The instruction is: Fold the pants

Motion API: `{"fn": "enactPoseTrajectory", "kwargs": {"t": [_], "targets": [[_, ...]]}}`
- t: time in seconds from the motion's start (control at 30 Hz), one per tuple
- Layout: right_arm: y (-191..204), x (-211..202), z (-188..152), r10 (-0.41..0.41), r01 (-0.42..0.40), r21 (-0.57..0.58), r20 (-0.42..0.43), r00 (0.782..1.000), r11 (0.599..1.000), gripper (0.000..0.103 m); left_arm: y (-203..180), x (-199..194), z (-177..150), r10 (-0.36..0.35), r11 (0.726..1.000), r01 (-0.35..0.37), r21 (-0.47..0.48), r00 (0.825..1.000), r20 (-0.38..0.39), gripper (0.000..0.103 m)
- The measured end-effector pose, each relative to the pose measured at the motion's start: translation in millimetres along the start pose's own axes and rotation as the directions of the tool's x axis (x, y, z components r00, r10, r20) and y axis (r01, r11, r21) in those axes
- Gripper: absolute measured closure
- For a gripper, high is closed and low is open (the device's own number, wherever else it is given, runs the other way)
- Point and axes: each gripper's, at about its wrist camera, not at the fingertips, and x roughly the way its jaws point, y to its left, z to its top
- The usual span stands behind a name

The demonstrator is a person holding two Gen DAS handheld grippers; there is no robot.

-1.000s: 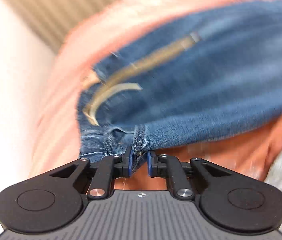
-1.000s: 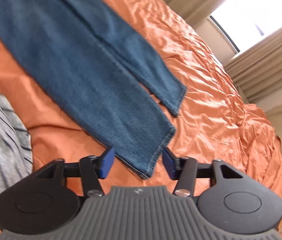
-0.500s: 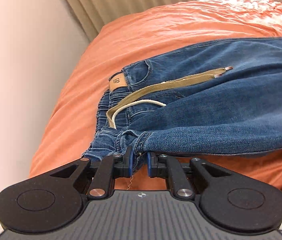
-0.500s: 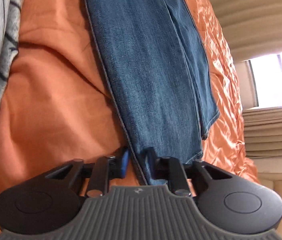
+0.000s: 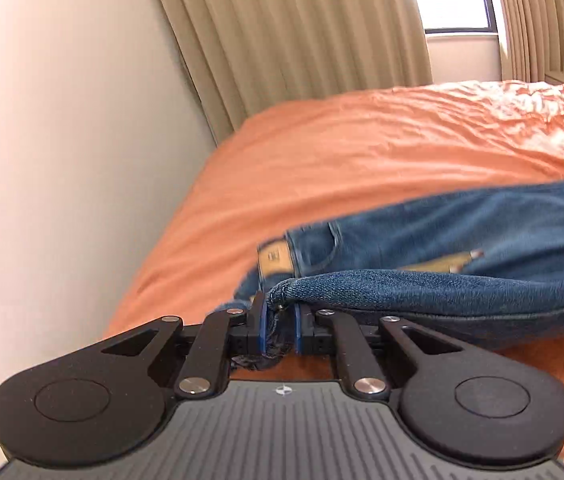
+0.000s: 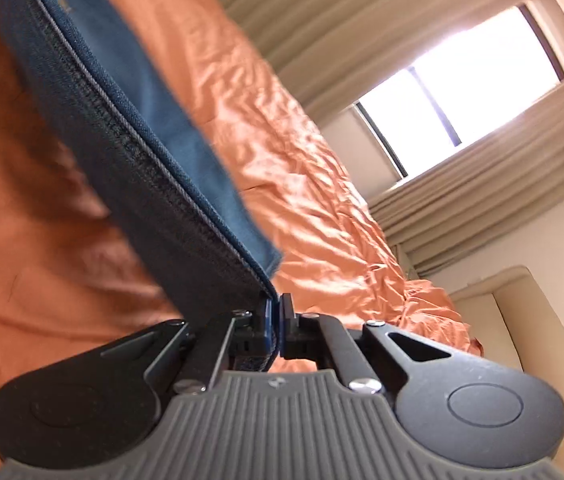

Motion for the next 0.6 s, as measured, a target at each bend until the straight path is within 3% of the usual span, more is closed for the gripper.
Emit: {"fn": "enactPoseTrajectory", "kwargs": {"t": [0.23, 0.43, 0.6], "targets": [[-31.5, 85.5, 49.9, 0.030, -0.020, 0.095, -0.102, 0.994, 0.995, 0.103, -12.9, 54.5, 60.5, 0.032, 0.998, -0.032, 0.057, 0.999, -0.015, 0.090], [-29.6, 198.1, 85.9, 0.069, -0.056, 0.078, -0.179, 0.981, 0.995, 0.103, -24.3, 142.3, 99.7, 0.050, 0.992, -0.042, 0.116, 0.997, -0.066, 0.090], [-7.8, 291.0, 105.1, 0.120, -0.114, 0.038, -0.251, 0.960, 0.993, 0.103, -44.2, 226.9, 109.1, 0.063, 0.984, -0.035, 0.175, 0.986, -0.152, 0.090]]}}
